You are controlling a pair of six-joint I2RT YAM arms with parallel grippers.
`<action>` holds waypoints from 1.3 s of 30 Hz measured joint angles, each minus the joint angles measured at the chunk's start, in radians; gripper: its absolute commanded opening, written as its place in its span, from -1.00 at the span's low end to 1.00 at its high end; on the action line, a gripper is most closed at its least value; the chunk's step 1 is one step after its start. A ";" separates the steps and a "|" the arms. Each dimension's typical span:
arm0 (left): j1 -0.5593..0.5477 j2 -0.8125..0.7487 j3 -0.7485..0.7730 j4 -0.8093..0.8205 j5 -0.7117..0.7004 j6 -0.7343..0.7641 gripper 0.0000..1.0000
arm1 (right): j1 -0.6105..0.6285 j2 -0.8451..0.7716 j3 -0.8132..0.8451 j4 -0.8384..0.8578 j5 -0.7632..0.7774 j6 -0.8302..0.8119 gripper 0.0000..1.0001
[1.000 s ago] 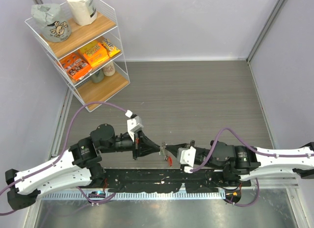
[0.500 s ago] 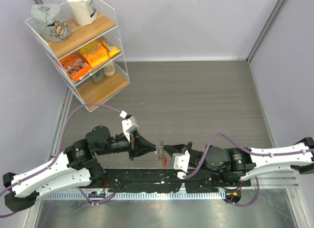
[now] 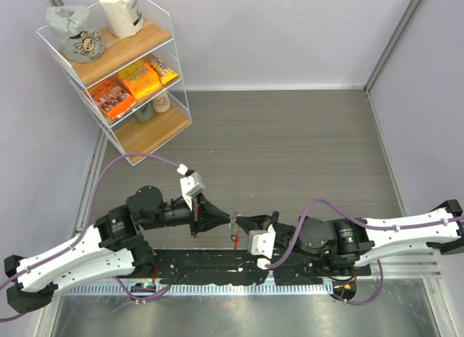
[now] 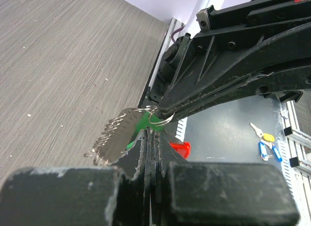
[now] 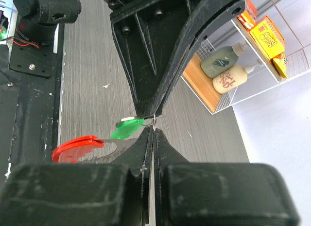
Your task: Put the keys on the keyring
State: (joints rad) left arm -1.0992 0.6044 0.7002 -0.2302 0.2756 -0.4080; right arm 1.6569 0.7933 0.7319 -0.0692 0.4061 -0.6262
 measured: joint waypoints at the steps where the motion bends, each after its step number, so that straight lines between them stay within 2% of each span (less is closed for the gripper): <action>1: 0.000 0.000 0.000 0.000 0.000 0.000 -1.00 | 0.003 0.006 0.005 0.003 0.000 -0.001 -0.89; 31: 0.000 -0.027 0.000 -0.003 0.021 0.000 -1.00 | 0.012 0.052 0.018 0.046 0.017 -0.010 -0.89; 39: 0.002 -0.040 -0.003 0.007 0.039 0.001 -1.00 | 0.015 0.084 0.028 0.054 0.063 0.000 -0.89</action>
State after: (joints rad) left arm -1.0969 0.5644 0.6971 -0.2234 0.3141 -0.4072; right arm 1.6718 0.8776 0.7597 -0.0154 0.4690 -0.6258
